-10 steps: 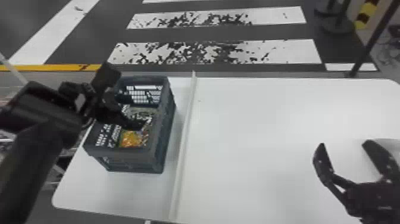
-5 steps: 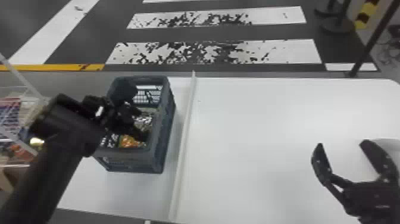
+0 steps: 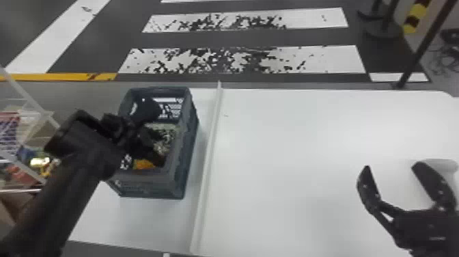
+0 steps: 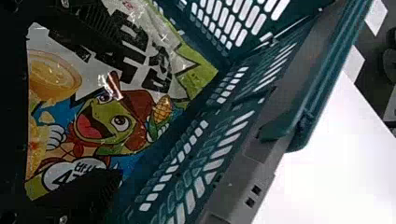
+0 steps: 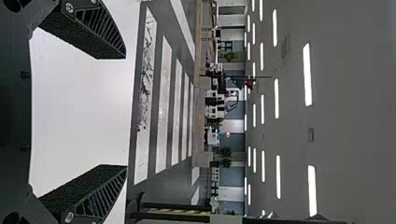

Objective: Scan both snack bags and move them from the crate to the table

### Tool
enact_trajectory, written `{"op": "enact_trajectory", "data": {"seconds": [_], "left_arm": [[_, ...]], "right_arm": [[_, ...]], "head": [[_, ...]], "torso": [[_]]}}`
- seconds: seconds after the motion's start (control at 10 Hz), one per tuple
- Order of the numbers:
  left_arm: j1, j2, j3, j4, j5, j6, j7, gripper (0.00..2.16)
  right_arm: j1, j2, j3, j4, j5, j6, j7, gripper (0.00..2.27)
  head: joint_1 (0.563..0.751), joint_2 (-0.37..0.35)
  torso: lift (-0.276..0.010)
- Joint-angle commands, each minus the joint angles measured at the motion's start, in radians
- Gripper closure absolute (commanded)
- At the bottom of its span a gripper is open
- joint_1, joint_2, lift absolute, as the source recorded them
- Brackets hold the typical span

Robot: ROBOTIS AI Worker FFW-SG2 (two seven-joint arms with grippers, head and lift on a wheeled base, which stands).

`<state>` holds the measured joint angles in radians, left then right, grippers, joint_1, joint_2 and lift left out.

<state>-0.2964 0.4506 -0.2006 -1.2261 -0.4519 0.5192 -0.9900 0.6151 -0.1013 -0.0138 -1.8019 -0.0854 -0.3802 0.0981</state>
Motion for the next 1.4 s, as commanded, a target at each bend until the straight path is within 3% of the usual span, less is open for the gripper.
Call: {"op": "enact_trajectory", "data": {"seconds": [0.0, 0.1, 0.2, 0.3, 0.4, 0.5, 0.7, 0.8, 1.2, 1.3], "left_arm": [[-0.026, -0.010, -0.051, 0.060, -0.048, 0.029, -0.007, 0.14], [-0.033, -0.017, -0.063, 0.093, -0.064, 0.057, -0.015, 0.25], [-0.040, -0.021, -0.065, 0.109, -0.065, 0.057, -0.041, 0.56], [-0.040, -0.024, -0.062, 0.103, -0.064, 0.063, -0.050, 1.48], [-0.021, -0.026, -0.036, 0.065, -0.031, 0.134, -0.029, 2.13], [-0.018, -0.018, -0.017, 0.040, 0.004, 0.131, -0.093, 2.13], [0.017, -0.010, 0.110, -0.044, 0.108, 0.134, -0.151, 2.13], [0.025, -0.003, 0.159, -0.069, 0.157, 0.140, -0.168, 2.13], [0.065, 0.020, 0.280, -0.125, 0.210, 0.131, -0.190, 2.13], [0.082, 0.026, 0.333, -0.150, 0.256, 0.134, -0.205, 2.13]], "right_arm": [[-0.002, 0.000, 0.000, 0.009, -0.002, -0.001, 0.000, 0.09], [-0.003, 0.000, 0.000, 0.016, -0.005, -0.001, 0.002, 0.10], [-0.003, 0.000, 0.000, 0.019, -0.005, -0.004, 0.000, 0.10], [-0.005, 0.000, 0.000, 0.022, -0.005, -0.001, 0.000, 0.10], [-0.005, 0.000, 0.000, 0.022, -0.005, -0.004, 0.000, 0.10], [-0.005, 0.000, 0.000, 0.022, -0.005, -0.004, 0.002, 0.11], [-0.003, 0.000, -0.002, 0.022, -0.005, -0.004, 0.000, 0.11], [-0.003, 0.000, -0.002, 0.022, -0.005, -0.004, 0.000, 0.11], [-0.003, 0.002, 0.000, 0.026, -0.005, -0.004, 0.000, 0.11], [-0.003, 0.002, 0.000, 0.026, -0.005, -0.004, 0.000, 0.11]], "head": [[0.695, 0.126], [0.695, 0.128], [0.695, 0.134], [0.695, 0.137], [0.695, 0.136], [0.695, 0.136], [0.695, 0.131], [0.695, 0.112], [0.695, 0.142], [0.695, 0.152]], "torso": [[-0.088], [-0.088], [-0.088], [-0.088], [-0.088], [-0.088], [-0.088], [-0.088], [-0.088], [-0.088]]}}
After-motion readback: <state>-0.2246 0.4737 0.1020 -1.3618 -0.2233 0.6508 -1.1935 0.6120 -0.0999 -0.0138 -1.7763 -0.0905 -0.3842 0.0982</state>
